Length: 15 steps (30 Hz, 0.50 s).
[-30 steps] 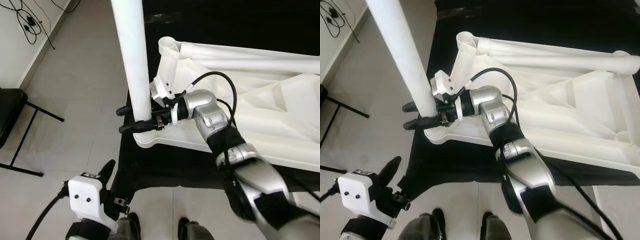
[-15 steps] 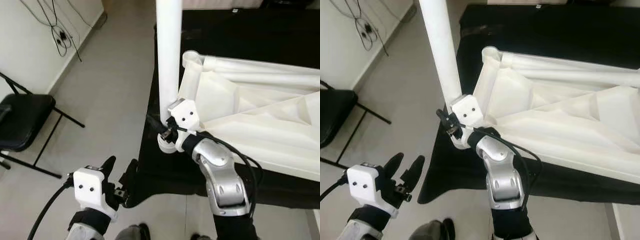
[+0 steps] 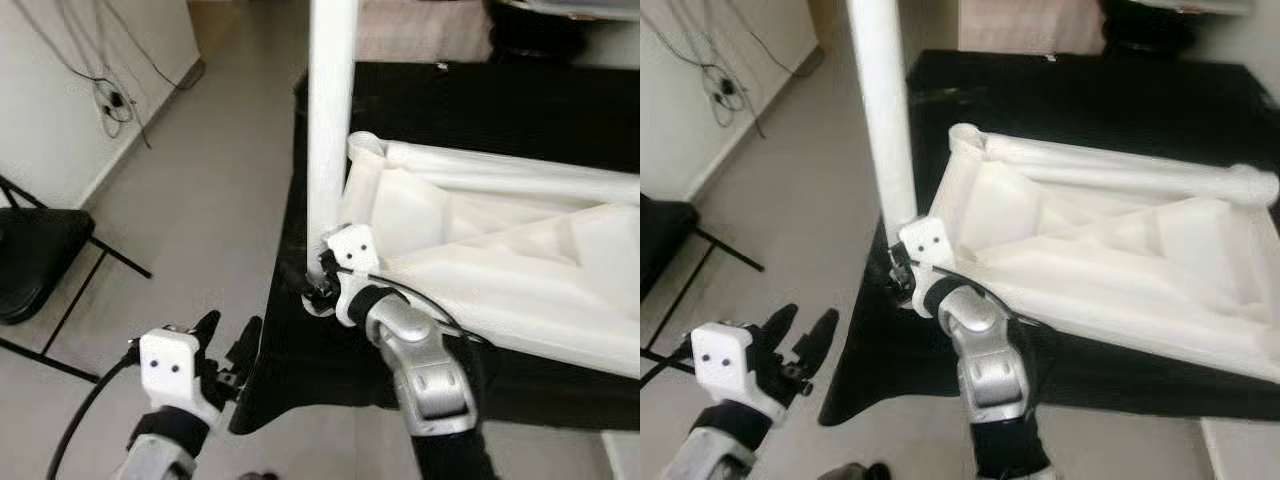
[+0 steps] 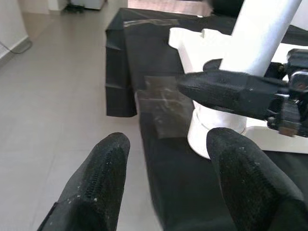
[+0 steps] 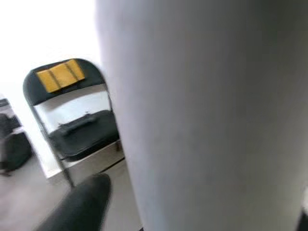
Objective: Building children table
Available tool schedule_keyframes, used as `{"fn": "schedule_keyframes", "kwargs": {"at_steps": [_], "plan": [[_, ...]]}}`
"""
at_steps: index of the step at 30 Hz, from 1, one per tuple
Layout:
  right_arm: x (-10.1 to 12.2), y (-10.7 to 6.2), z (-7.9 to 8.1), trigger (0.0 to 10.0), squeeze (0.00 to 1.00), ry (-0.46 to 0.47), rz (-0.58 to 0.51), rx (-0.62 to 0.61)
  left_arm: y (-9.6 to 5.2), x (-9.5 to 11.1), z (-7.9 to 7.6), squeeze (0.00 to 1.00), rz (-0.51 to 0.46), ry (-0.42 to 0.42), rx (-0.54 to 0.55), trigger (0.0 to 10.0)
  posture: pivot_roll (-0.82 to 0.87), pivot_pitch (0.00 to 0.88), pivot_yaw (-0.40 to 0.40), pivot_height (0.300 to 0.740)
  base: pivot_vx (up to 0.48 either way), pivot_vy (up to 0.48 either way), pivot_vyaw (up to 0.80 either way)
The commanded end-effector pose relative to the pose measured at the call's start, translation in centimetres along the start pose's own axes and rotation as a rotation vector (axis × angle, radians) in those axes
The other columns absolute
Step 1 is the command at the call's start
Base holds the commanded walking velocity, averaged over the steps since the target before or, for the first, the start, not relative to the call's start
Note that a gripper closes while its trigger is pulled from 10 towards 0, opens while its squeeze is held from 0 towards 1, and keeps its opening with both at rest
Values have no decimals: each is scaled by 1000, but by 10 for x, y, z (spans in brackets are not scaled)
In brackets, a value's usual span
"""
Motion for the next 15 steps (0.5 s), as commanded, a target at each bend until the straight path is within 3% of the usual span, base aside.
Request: {"fn": "schedule_keyframes", "kwargs": {"at_steps": [1,2,4,9,15], "plan": [[29,9,22,10000,792,-70,-49,330,-4,-2,-1,0,12,-6,-5,10000,89,184,18,740,0,0,0],[33,8,19,10000,0,-127,-25,443,-6,-1,-2,0,11,-8,-6,10000,95,189,16,740,0,0,0],[38,13,9,10000,0,-206,6,532,-8,0,-3,0,10,-9,-6,10000,106,198,15,740,0,0,0],[40,16,6,10000,0,-207,14,563,-9,1,-3,0,9,-8,-6,10000,114,203,17,740,0,0,0],[39,29,-7,10000,0,-136,70,615,-14,3,-5,0,12,-8,-4,10000,140,229,19,740,0,0,0]]}}
Point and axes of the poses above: a point about 5 cm out from each wrist's last joint towards the gripper, its own y axis pointing out of the wrist towards the gripper, its own x axis along the axis of the wrist's last joint, z = x × y, the point moved 2 cm from there along y, pointing out of the wrist towards the gripper, and after that the axes turned 12 degrees about y, right-handed, at the moved point
